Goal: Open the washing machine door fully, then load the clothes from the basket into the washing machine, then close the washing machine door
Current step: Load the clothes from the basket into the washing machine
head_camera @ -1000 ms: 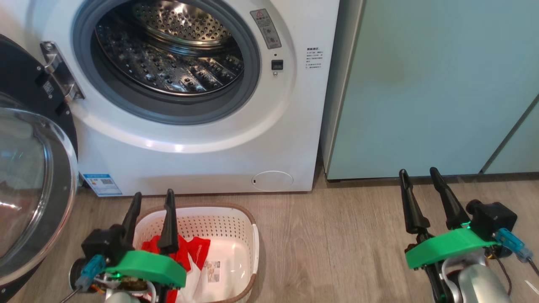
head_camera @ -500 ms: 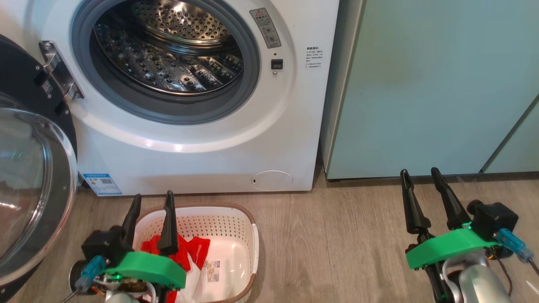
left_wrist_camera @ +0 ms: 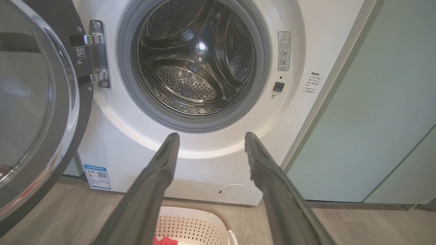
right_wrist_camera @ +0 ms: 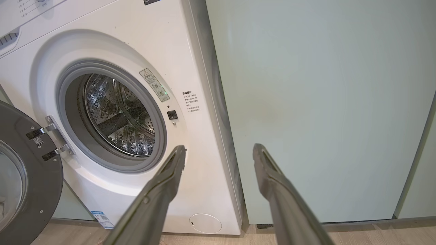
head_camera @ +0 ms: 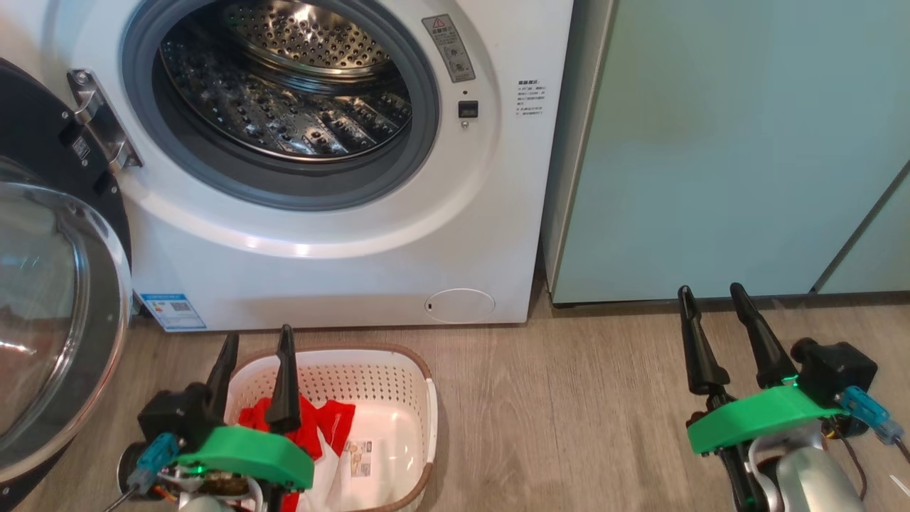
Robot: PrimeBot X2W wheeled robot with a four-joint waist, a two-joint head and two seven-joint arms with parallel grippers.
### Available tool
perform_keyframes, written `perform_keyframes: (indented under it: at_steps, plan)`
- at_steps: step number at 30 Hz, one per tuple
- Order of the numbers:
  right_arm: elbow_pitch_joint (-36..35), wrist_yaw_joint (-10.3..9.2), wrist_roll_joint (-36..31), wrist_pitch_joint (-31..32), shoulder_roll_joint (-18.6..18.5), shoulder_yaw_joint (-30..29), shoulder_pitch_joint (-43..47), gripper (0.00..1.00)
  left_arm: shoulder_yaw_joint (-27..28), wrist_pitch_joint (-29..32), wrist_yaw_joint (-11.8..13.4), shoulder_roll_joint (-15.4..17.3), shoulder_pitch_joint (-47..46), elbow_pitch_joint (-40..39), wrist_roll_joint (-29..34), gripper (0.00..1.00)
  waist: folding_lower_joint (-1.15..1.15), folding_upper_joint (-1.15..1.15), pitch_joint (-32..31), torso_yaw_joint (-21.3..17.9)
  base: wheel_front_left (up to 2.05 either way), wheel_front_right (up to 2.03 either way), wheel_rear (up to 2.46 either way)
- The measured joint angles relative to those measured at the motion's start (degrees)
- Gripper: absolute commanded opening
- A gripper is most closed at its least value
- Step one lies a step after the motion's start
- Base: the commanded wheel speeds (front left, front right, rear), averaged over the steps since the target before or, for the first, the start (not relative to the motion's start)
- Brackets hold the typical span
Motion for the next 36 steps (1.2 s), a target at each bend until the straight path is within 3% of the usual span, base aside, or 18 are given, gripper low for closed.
perform_keyframes:
  at_steps: [6,13,22,36]
  plan:
    - [-0.1,0.00,0.0,0.0,0.0,0.0,0.0,1.00,-0.3,0.0,0.6,0.0,0.0,1.5,0.0,1.00,0.00,0.00,1.0,0.0,0.00,0.00,0.00]
    - [-0.5,0.00,-0.1,0.0,0.0,0.4,-0.1,1.00,-1.7,0.0,2.3,0.0,-0.7,9.5,2.9,1.00,0.00,0.00,4.9,-0.7,0.00,0.00,0.00]
    - [-2.3,0.00,-0.6,0.0,0.0,1.0,-5.8,1.00,-0.4,0.0,2.3,0.4,-13.0,22.4,8.7,1.00,0.00,0.00,15.4,-2.5,0.00,0.00,0.00]
    - [-4.0,0.00,1.4,0.0,0.0,4.2,-12.1,1.00,1.1,0.8,4.1,7.8,-34.3,51.2,13.7,1.00,0.01,0.00,31.9,-8.5,0.00,0.00,0.00]
